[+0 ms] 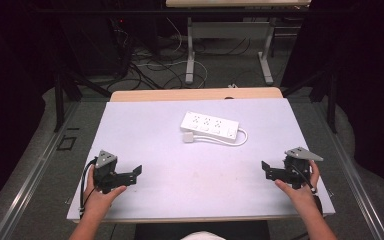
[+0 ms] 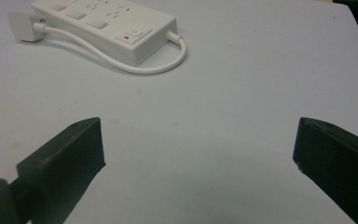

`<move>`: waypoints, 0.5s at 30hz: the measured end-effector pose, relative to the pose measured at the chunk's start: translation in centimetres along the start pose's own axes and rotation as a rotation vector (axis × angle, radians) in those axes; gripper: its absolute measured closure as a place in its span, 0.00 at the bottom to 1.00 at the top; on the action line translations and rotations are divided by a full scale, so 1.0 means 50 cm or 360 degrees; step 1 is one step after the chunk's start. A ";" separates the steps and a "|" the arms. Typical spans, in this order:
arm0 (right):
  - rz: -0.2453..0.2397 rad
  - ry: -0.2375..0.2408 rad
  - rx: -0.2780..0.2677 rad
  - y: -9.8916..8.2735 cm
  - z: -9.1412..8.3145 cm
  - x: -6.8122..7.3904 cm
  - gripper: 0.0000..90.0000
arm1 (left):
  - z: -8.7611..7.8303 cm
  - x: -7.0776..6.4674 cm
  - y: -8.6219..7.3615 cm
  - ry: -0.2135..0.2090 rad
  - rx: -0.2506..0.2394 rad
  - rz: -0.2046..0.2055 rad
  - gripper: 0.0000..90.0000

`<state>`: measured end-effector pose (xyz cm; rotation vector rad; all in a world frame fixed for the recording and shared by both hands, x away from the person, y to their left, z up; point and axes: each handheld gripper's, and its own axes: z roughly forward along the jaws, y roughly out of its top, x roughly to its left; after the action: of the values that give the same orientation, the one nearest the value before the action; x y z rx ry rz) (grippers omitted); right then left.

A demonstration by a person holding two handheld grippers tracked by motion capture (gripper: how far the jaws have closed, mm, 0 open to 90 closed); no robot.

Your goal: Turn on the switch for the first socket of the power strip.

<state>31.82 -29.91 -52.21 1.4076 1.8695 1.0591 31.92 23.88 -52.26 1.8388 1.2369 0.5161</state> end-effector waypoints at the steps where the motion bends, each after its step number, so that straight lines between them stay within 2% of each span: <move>1: 0.0003 0.0002 0.0000 -0.001 -0.001 0.000 0.04 | 0.001 0.000 0.000 -0.0002 0.0006 0.0000 0.01; 6: 0.0023 0.0010 -0.0014 0.004 -0.003 0.007 0.09 | 0.000 -0.006 0.001 -0.0006 0.0000 0.0007 0.01; 7: -0.0009 0.0004 -0.0006 0.005 -0.004 0.006 0.11 | 0.000 -0.006 0.001 -0.0006 0.0000 0.0007 0.01; 8: -0.0013 0.0007 -0.0017 0.006 -0.002 0.008 0.15 | 0.000 -0.007 0.000 -0.0002 -0.0004 0.0013 0.01; 10: -0.0011 0.0012 -0.0010 0.008 0.000 0.010 0.17 | -0.002 -0.007 -0.002 -0.0006 0.0007 0.0002 0.01; 13: -0.0020 0.0036 0.0038 0.011 0.005 0.014 0.23 | -0.003 -0.006 -0.002 0.0003 -0.0003 -0.0008 0.01; 15: -0.0038 0.0033 0.0020 0.011 0.008 0.016 0.27 | -0.004 -0.005 -0.002 0.0000 -0.0003 -0.0010 0.01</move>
<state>32.20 -28.94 -51.93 1.3828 1.9063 1.0554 31.63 23.75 -52.20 1.8329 1.2416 0.5137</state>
